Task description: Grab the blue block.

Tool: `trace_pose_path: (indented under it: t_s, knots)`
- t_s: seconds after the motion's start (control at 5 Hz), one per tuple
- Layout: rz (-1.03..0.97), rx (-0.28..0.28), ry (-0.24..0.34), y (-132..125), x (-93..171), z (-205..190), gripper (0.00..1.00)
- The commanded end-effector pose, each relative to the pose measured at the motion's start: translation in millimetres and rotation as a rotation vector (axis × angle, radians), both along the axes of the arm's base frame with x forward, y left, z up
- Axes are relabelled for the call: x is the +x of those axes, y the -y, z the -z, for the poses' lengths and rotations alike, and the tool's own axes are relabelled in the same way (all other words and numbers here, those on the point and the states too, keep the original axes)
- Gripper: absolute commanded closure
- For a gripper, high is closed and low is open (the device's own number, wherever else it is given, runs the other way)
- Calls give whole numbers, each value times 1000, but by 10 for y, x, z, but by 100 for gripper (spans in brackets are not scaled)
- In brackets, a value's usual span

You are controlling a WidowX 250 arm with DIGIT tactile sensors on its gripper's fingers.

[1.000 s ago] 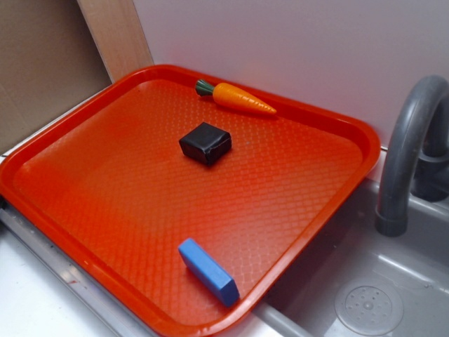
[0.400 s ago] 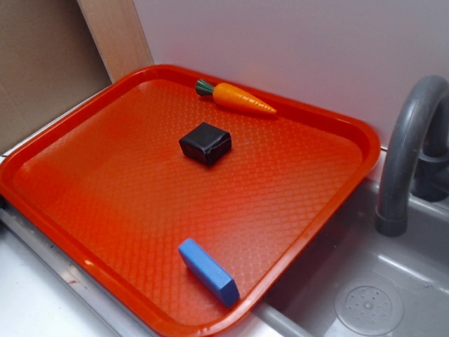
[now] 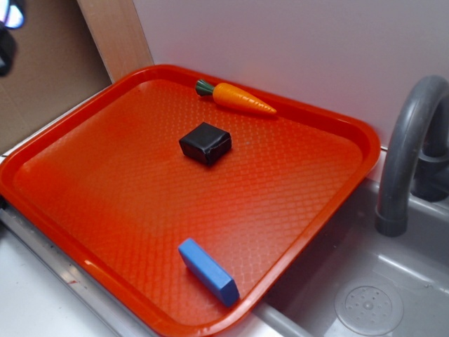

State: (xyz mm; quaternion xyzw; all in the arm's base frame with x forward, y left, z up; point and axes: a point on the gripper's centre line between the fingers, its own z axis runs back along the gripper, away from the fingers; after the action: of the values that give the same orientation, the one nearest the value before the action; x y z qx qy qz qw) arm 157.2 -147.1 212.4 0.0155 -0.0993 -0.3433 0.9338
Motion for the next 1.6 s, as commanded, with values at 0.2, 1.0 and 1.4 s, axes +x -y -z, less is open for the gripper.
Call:
trace_pose_path:
  t_s: [0.2, 1.0, 1.4]
  knots:
    - [518, 15, 8, 936, -68, 304, 0]
    - [742, 160, -134, 1486, -181, 1014, 0]
    - [833, 193, -188, 1616, -216, 1371, 0]
